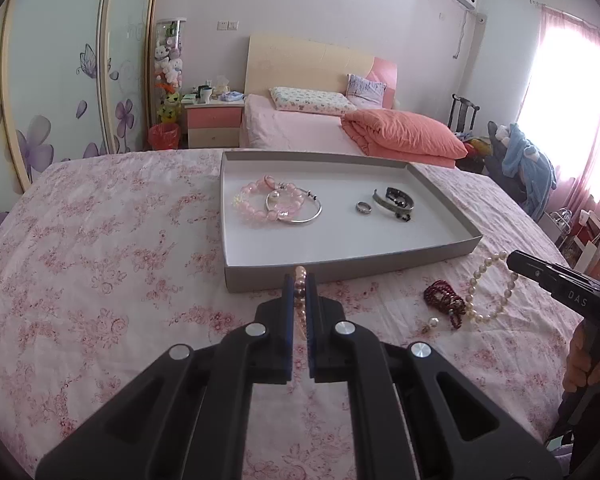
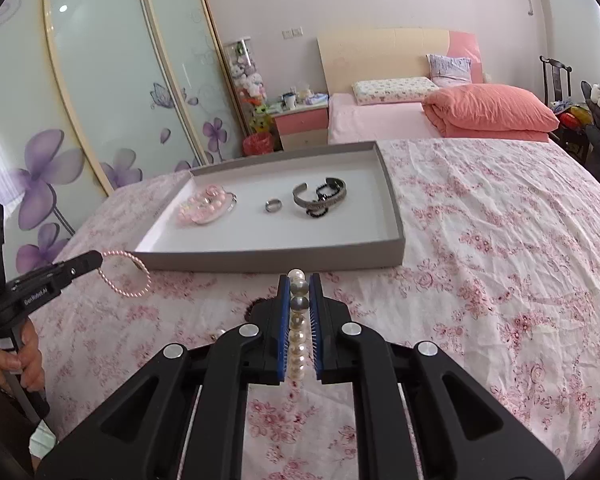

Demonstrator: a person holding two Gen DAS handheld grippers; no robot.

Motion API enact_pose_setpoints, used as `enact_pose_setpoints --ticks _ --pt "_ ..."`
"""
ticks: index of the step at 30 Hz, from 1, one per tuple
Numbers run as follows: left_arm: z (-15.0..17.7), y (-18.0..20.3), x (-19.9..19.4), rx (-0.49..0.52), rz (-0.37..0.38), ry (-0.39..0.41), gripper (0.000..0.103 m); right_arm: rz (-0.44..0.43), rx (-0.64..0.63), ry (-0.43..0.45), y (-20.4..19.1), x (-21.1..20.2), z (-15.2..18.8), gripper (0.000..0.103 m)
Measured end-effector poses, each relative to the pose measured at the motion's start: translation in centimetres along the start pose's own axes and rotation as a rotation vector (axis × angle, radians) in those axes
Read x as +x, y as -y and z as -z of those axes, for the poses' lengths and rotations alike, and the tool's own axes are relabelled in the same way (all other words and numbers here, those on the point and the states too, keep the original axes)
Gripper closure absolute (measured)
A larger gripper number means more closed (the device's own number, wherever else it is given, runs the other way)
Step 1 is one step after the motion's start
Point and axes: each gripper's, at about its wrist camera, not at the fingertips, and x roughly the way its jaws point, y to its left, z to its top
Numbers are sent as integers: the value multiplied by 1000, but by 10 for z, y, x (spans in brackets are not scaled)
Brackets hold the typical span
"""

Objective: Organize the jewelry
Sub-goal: 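Grasp the white pearl bracelet with the right tool while the left grasps the pink pearl bracelet, then carry both pearl bracelets into the grey tray and open both tools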

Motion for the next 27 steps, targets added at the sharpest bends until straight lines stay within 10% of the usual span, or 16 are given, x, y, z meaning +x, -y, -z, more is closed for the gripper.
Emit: enact_pose_setpoints --ticks 27 --pt "-12 42 -38 104 -280 204 97 31 -80 220 -28 -25 -25 92"
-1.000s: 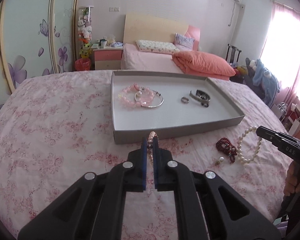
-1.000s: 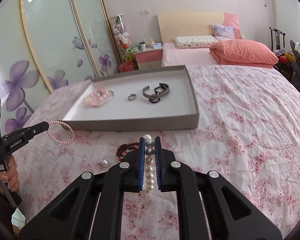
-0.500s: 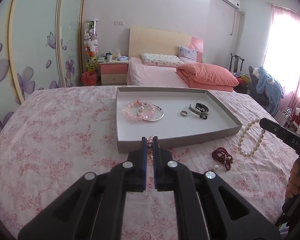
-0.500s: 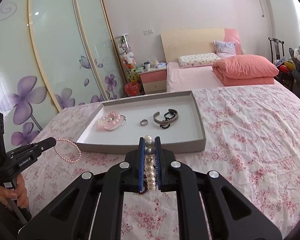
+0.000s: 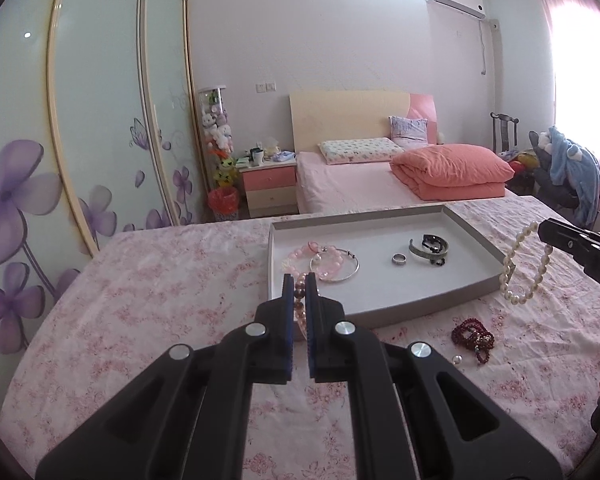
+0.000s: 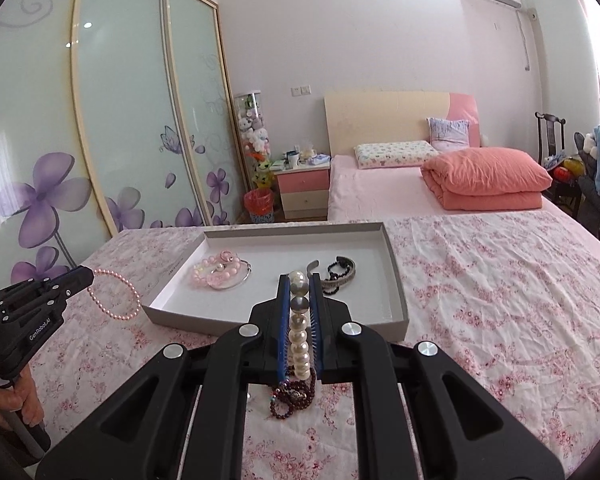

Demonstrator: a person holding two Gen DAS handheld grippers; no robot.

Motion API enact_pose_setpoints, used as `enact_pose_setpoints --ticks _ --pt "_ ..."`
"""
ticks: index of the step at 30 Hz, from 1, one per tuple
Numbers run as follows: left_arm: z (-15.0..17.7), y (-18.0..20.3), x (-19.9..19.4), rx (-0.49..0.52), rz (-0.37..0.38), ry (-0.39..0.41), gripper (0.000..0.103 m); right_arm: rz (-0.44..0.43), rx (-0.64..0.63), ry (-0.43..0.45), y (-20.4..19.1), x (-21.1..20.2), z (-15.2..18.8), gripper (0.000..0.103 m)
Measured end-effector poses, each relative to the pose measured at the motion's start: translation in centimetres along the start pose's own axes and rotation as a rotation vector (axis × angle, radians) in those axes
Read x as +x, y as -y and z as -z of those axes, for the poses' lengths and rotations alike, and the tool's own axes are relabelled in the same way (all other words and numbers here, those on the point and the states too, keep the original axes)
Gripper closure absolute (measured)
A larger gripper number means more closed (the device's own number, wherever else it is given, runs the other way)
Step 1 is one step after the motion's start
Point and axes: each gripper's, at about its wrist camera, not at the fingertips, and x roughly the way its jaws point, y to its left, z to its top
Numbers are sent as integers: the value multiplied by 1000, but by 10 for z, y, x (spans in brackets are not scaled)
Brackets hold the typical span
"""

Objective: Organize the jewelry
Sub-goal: 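Carry both pearl bracelets into the grey tray and open both tools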

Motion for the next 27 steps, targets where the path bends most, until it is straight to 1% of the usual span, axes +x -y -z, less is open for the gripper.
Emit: enact_pose_setpoints --ticks 9,25,27 --pt "-4 7 2 4 -21 3 97 1 -25 34 -7 -1 -5 92" --pt "-3 8 6 3 -13 -5 97 0 -26 33 -8 1 -7 92" --pt "-5 7 8 -2 1 -11 97 0 -27 34 -8 2 -9 92"
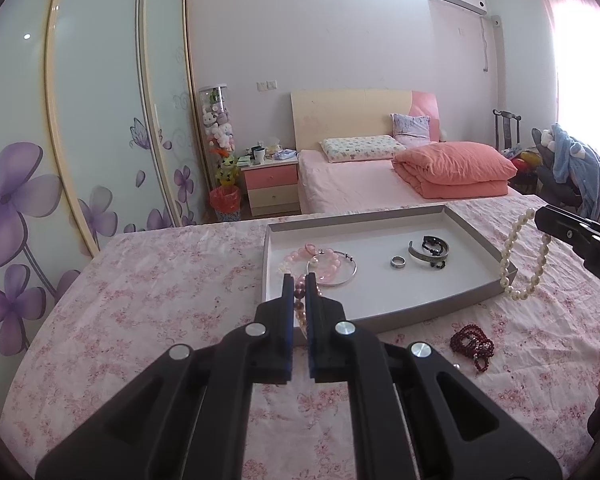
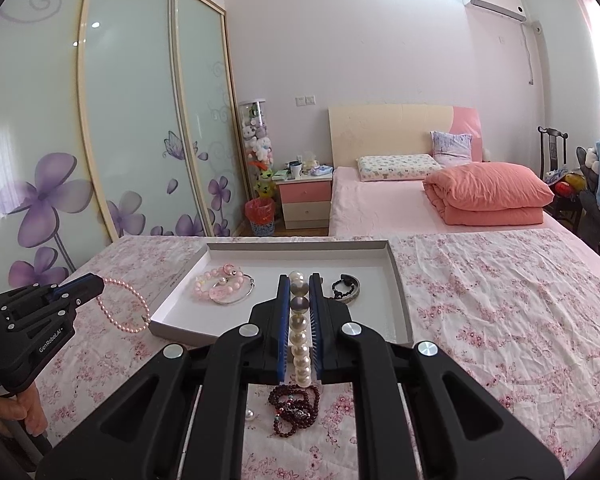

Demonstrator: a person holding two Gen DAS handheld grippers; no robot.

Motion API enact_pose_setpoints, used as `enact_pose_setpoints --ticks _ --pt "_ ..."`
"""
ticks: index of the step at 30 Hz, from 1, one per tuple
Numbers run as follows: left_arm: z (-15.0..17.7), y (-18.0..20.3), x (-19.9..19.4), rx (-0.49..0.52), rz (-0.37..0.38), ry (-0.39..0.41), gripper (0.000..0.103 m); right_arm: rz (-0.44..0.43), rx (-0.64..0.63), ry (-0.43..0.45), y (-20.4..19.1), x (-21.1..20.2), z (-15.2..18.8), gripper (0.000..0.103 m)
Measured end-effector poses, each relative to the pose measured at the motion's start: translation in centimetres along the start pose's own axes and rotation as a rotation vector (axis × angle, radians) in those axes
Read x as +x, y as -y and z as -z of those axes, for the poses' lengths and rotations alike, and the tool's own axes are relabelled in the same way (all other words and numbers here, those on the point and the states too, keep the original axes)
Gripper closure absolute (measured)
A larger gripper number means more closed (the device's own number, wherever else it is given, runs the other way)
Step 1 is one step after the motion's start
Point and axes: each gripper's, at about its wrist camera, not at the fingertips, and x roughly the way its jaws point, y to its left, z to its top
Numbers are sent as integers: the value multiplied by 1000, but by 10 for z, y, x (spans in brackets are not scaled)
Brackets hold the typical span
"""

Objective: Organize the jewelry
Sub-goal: 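Carry both pearl bracelets into the grey tray and open both tools, then move the right tool onto the dark red bead bracelet and close it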

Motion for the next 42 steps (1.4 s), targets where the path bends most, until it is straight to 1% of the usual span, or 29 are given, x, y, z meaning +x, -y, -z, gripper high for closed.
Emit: enact_pose_setpoints --ticks 5,6,10,15,20,27,29,30,31,33,36,42 --pt "-16 -2 12 -26 49 10 97 -4 9 20 6 12 -19 92" --pt "-20 0 16 -24 50 16 97 -7 17 17 8 16 -21 92" --pt "-30 5 35 -15 49 16 97 -19 46 -12 15 41 -29 92" --pt "-36 9 66 -12 39 -7 97 -17 52 -62 19 77 -30 92" --pt "-43 12 98 -11 41 -28 97 -38 67 -113 20 112 -32 92" --pt "-51 19 134 -12 63 -54 96 -56 85 -150 22 142 -33 92" --pt "-52 18 143 -23 78 -70 95 -55 90 -164 25 144 -33 92" --pt "-52 18 146 -30 86 -75 91 -60 95 -166 26 143 -32 89" --pt "-51 16 147 -39 90 -79 83 -62 95 -168 26 141 -32 79" --pt "-51 12 148 -53 91 -80 79 -51 89 -155 27 136 -31 70" --pt "-50 5 144 -70 92 -82 79 -45 95 -150 32 128 -29 70" --pt "-45 -6 127 -88 72 -74 79 -40 102 -149 35 111 -24 70"
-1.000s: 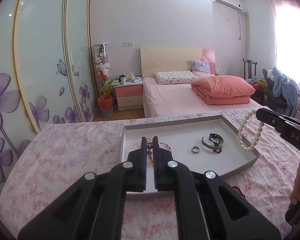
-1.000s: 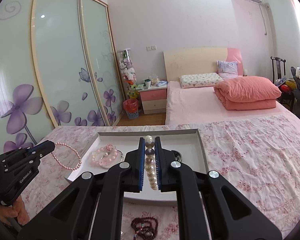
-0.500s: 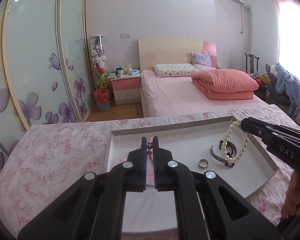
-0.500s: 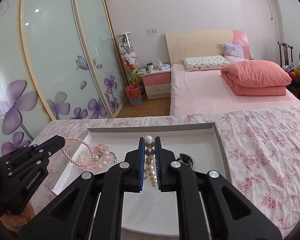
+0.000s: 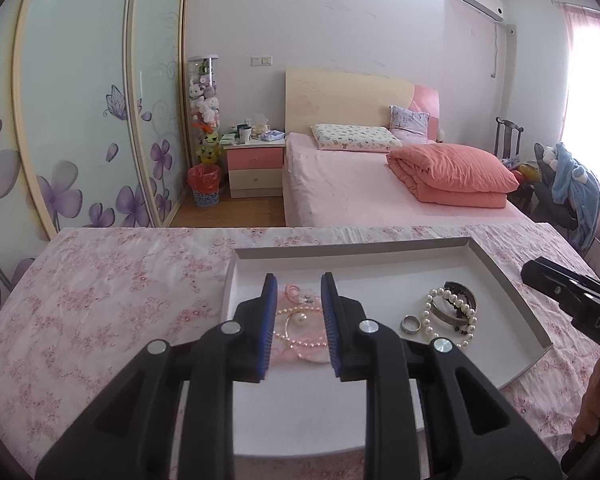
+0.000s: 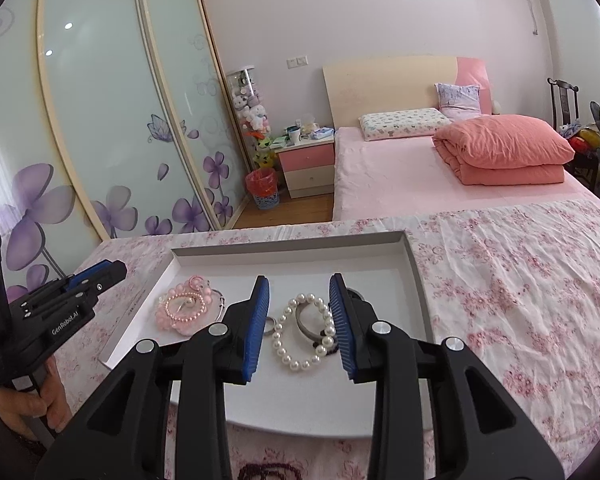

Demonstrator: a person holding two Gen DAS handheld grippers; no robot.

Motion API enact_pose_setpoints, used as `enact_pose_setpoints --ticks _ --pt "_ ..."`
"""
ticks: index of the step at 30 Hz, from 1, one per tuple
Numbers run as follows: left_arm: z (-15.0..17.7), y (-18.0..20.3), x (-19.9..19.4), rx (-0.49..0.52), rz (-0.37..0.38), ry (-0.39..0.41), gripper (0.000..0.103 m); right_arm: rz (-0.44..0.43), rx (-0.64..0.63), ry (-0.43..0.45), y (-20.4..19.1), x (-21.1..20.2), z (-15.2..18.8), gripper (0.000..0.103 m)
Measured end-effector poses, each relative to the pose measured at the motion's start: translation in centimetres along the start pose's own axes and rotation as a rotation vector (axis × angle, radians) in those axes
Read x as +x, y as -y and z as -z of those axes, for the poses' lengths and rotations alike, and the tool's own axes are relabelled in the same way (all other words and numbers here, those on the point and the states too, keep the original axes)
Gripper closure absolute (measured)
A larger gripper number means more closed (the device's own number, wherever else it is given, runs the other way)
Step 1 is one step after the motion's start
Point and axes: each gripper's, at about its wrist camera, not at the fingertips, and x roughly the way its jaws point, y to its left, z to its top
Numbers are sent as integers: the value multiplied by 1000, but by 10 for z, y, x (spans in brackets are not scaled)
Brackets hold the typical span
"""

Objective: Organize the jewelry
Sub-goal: 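Move the right tool onto the dark red bead bracelet and close it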

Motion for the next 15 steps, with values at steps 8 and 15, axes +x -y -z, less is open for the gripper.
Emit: enact_pose_setpoints --ticks 8,15 --pt "24 -4 -34 19 5 -8 77 -9 -15 -86 6 -26 34 70" --pt "53 -11 -56 31 14 -40 70 -52 -66 -267 2 -33 83 65"
